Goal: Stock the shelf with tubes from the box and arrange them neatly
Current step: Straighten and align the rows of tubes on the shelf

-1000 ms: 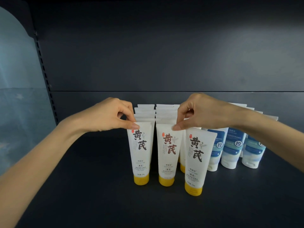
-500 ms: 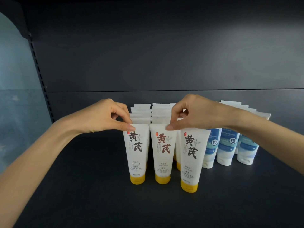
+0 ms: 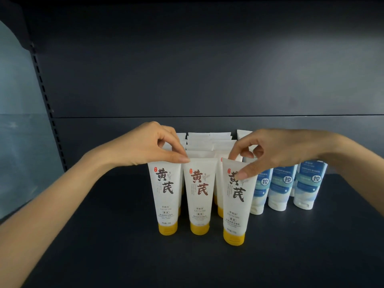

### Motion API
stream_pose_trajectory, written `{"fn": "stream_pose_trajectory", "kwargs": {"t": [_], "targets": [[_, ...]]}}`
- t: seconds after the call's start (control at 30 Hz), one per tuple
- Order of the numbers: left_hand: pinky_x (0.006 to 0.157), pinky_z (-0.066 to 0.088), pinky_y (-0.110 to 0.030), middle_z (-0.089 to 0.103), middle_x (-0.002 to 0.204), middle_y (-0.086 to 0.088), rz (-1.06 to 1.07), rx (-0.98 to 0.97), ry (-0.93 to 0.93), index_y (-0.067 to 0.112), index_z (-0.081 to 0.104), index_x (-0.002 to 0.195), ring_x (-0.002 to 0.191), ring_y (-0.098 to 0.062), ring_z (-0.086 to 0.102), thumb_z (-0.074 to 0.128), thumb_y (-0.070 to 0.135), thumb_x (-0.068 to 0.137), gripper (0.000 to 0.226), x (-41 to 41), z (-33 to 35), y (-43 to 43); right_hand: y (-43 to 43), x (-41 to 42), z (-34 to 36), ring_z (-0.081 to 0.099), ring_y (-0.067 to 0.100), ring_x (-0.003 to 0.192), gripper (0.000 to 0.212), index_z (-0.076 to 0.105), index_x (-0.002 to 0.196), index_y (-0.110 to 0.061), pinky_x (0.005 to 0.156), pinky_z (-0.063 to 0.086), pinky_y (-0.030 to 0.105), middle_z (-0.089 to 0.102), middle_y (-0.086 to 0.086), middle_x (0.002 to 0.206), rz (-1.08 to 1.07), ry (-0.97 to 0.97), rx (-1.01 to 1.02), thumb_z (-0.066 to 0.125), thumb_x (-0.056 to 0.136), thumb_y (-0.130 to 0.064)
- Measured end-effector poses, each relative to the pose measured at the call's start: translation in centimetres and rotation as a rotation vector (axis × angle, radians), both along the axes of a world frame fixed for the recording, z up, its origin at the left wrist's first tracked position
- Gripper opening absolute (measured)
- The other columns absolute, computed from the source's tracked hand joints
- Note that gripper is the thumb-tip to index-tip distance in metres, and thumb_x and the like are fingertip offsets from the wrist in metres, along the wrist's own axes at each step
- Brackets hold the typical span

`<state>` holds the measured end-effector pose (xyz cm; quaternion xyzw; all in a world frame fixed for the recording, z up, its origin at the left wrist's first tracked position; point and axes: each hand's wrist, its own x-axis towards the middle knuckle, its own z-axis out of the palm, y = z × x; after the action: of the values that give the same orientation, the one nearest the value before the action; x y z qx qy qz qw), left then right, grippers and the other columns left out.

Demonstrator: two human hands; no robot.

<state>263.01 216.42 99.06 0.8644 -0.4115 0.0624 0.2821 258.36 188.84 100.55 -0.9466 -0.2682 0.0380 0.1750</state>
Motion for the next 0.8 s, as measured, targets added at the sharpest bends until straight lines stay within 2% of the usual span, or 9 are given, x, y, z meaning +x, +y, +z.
{"fn": "stream_pose_trajectory", "kwargs": {"t": [0.1, 0.17, 0.37, 0.5, 0.6, 0.67, 0.8], "targets": [[0.051, 0.036, -0.016, 0.064, 0.082, 0.017, -0.001, 0.032, 0.001, 0.038, 0.074, 0.074, 0.055, -0.004, 0.042, 0.069, 0.060, 0.062, 0.025, 0.2, -0.2, -0.8, -0.8, -0.6, 0.4, 0.052, 0.000, 0.064, 0.040, 0.070, 0.083, -0.037, 0.065, 0.045, 0.013, 0.060, -0.007, 0.080, 0.010, 0.016, 0.038, 0.067, 0.058, -0.069], [0.051, 0.036, -0.015, 0.063, 0.080, 0.016, 0.000, 0.038, -0.004, 0.037, 0.074, 0.071, 0.054, -0.003, 0.042, 0.069, 0.059, 0.063, 0.024, 0.3, -0.2, -0.9, -1.1, -0.8, 0.4, 0.045, -0.001, 0.055, 0.036, 0.071, 0.072, -0.028, 0.057, 0.039, 0.009, 0.056, -0.007, 0.066, 0.003, -0.009, 0.079, 0.070, 0.060, -0.062], [0.052, 0.036, -0.013, 0.060, 0.075, 0.019, 0.008, 0.033, -0.021, 0.038, 0.072, 0.065, 0.055, -0.004, 0.041, 0.071, 0.056, 0.063, 0.018, 0.3, -0.2, -1.0, -0.8, -0.5, -0.5, 0.038, 0.002, 0.050, 0.042, 0.070, 0.066, -0.016, 0.051, 0.036, 0.010, 0.051, 0.003, 0.058, -0.053, -0.179, 0.164, 0.070, 0.055, -0.057], [0.052, 0.036, -0.013, 0.060, 0.075, 0.018, 0.017, 0.015, -0.019, 0.036, 0.073, 0.065, 0.055, -0.003, 0.042, 0.071, 0.053, 0.063, 0.017, 0.2, -0.3, -1.0, -0.6, -0.1, -1.0, 0.035, 0.004, 0.048, 0.028, 0.069, 0.062, -0.019, 0.049, 0.033, 0.013, 0.045, -0.007, 0.053, -0.083, -0.213, 0.225, 0.078, 0.064, -0.045], [0.052, 0.037, -0.013, 0.061, 0.076, 0.017, 0.023, 0.015, -0.015, 0.036, 0.073, 0.067, 0.055, -0.003, 0.043, 0.070, 0.055, 0.061, 0.020, 0.2, -0.3, -0.9, -0.7, 0.3, -1.3, 0.034, 0.004, 0.049, 0.023, 0.068, 0.061, -0.019, 0.048, 0.032, 0.014, 0.048, 0.002, 0.058, -0.102, -0.234, 0.245, 0.080, 0.068, -0.038], [0.051, 0.037, -0.013, 0.061, 0.076, 0.017, 0.025, 0.018, -0.015, 0.038, 0.073, 0.066, 0.055, -0.004, 0.043, 0.069, 0.057, 0.060, 0.020, 0.2, -0.2, -0.9, -0.8, 0.6, -1.6, 0.035, 0.004, 0.049, 0.023, 0.069, 0.061, -0.020, 0.048, 0.033, 0.016, 0.052, 0.006, 0.062, -0.107, -0.248, 0.255, 0.080, 0.067, -0.040], [0.050, 0.036, -0.012, 0.060, 0.075, 0.018, 0.021, 0.020, -0.009, 0.037, 0.073, 0.067, 0.054, -0.003, 0.044, 0.070, 0.054, 0.062, 0.018, 0.4, -0.3, -0.8, -1.2, 0.7, -1.8, 0.040, 0.003, 0.051, 0.031, 0.069, 0.062, -0.025, 0.051, 0.037, 0.015, 0.056, -0.006, 0.060, -0.098, -0.213, 0.291, 0.073, 0.059, -0.055]]}}
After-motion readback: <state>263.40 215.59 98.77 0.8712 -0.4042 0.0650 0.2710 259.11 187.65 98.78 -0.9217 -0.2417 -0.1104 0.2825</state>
